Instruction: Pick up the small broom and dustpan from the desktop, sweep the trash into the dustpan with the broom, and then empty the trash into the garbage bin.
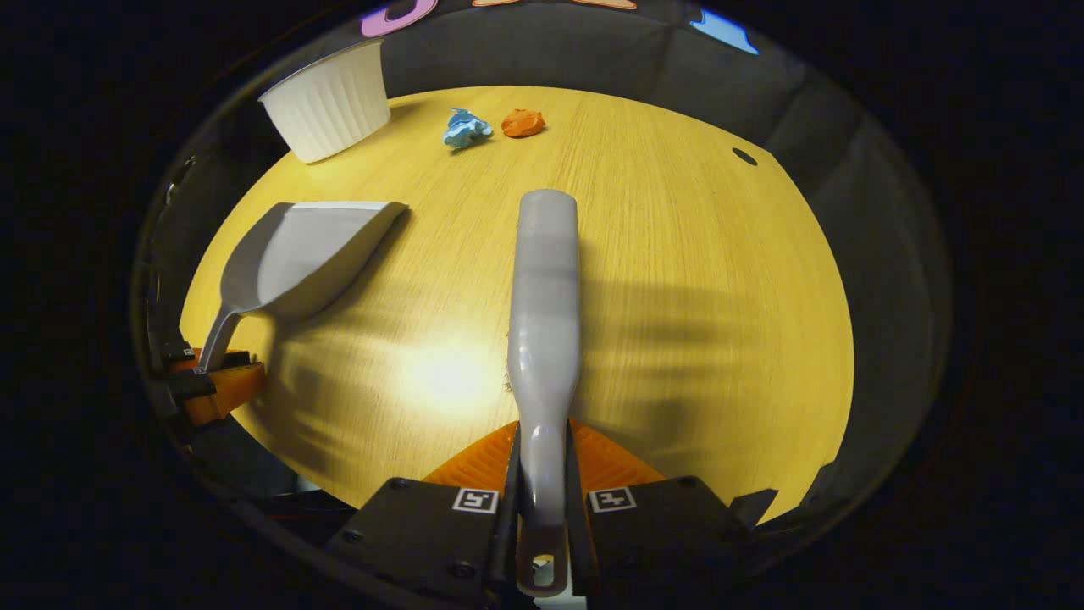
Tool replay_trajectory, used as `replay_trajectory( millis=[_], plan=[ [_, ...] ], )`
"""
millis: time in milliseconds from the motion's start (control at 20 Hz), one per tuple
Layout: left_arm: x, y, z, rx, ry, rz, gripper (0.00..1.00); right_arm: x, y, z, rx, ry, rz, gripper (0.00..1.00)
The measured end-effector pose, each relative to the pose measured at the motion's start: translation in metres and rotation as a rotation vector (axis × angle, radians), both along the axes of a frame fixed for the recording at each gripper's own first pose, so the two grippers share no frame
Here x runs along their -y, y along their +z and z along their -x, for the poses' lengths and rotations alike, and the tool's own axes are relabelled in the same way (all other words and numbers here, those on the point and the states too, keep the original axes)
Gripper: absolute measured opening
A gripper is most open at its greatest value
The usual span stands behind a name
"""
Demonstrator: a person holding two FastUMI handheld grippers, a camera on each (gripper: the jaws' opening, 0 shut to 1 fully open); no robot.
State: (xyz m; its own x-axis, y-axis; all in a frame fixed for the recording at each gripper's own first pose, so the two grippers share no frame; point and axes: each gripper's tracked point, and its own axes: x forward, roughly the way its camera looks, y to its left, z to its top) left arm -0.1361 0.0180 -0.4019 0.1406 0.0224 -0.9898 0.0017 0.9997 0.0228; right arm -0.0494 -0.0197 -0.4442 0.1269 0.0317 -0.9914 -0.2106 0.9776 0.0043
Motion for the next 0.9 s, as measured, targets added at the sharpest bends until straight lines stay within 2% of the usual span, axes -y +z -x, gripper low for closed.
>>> replay_trajectory(
  millis=[150, 400, 500, 550, 650, 700, 750, 900],
  plan=[
    [0.002, 0.003, -0.003, 0.002, -0.006, 0.02, 0.29, 0.002, 0.006, 0.0, 0.007, 0.001, -0.015, 0.18],
    [0.007, 0.024, -0.022, 0.08, -0.042, 0.027, 0.27, 0.003, 0.034, -0.027, 0.091, -0.042, -0.074, 0.2],
    [0.013, 0.035, -0.038, 0.113, -0.06, 0.052, 0.27, 0.01, 0.049, -0.056, 0.144, -0.042, -0.073, 0.17],
    [0.016, 0.043, -0.048, 0.138, -0.064, 0.065, 0.29, 0.017, 0.055, -0.069, 0.161, -0.036, -0.062, 0.22],
    [0.02, 0.046, -0.068, 0.16, -0.104, 0.069, 0.27, 0.028, 0.057, -0.105, 0.201, -0.009, -0.041, 0.19],
    [0.02, 0.047, -0.076, 0.173, -0.126, 0.072, 0.29, 0.032, 0.057, -0.125, 0.225, 0.006, -0.024, 0.2],
    [0.019, 0.047, -0.083, 0.175, -0.15, 0.066, 0.27, 0.037, 0.055, -0.147, 0.247, 0.044, 0.003, 0.2],
    [0.02, 0.038, -0.103, 0.174, -0.214, 0.055, 0.29, 0.051, 0.056, -0.214, 0.307, 0.141, 0.077, 0.17]
  ],
)
